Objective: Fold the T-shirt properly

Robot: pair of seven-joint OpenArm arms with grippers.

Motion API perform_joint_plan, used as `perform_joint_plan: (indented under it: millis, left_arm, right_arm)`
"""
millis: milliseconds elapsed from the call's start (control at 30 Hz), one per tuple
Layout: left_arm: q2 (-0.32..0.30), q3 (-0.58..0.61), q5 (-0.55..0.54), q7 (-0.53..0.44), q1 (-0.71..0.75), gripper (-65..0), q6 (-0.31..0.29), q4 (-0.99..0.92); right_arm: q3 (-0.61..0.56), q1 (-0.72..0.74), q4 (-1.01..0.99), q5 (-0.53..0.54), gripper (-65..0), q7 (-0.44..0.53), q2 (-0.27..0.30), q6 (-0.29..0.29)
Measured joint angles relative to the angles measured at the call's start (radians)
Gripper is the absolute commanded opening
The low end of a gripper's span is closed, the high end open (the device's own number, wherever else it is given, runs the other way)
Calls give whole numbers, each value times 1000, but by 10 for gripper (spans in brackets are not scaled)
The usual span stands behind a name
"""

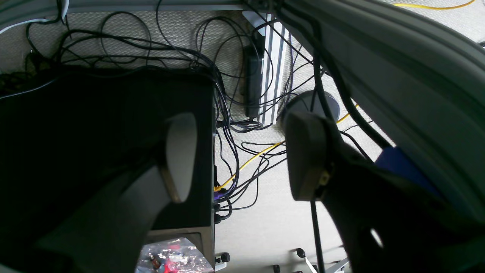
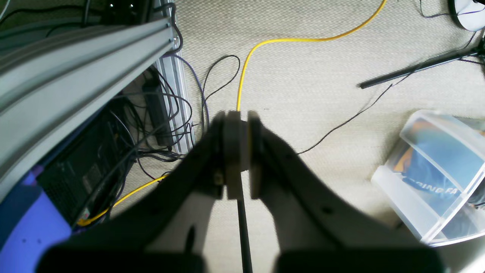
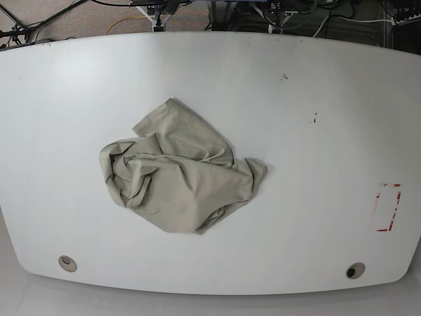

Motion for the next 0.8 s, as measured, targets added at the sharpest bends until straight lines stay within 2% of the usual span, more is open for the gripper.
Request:
perform_joint_plan:
  millis: [367,400,467,633,800]
  left_arm:
    - [0,2,0,-1,0,-301,0,4]
    - [0,3,0,-13,4,-302,0,5]
    - [1,3,-1,-108,21,-303,0,12]
    - [2,2,-4,-113,47,-301,0,17]
    - [-3,-4,-4,-179,72,-305,-1,29]
  right_arm:
    - [-2,-11,1,-3,-624,1,-1,-4]
    - [-2,-12,1,-3,-624,1,-1,-4]
    - [-2,-15,1,-2,-624,2,-1,-4]
    - [-2,-32,5,-2,-623,8,0,-4]
    - [-2,-65,45,-2,-624,10,1,-4]
